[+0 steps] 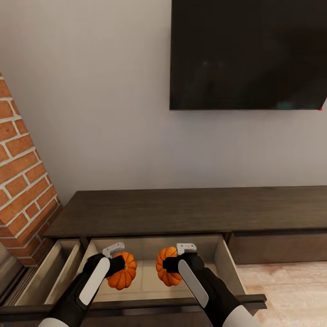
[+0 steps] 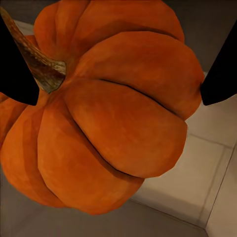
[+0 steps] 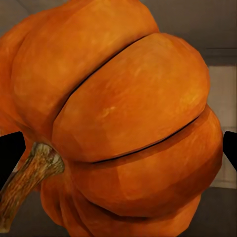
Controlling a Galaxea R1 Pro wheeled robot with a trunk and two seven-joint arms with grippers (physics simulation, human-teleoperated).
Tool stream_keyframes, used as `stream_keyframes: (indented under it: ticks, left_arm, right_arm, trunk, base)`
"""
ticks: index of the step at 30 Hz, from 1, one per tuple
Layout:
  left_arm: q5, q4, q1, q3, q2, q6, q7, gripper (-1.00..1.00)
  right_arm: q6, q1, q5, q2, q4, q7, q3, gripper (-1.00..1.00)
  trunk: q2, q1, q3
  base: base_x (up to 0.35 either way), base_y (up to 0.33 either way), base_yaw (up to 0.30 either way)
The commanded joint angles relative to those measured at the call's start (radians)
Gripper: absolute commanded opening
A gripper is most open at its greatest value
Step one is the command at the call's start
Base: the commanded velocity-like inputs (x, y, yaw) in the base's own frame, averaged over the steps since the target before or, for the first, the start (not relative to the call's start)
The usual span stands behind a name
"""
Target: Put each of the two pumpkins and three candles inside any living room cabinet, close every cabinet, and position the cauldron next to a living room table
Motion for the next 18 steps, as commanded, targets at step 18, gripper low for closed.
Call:
stream_keyframes:
  ticks: [18]
  left_arm:
    - [0.007,-0.009,-0.001,-0.004,-0.023,0.000,0.014,-1.00]
  right_arm:
    - [-0.001,-0.001,-0.010,-0.002,0.000,-0.012,0.002,-1.00]
  trunk:
    - [-0.071,0.038,-0.032]
  base:
    - [0.000,0.000,0.000]
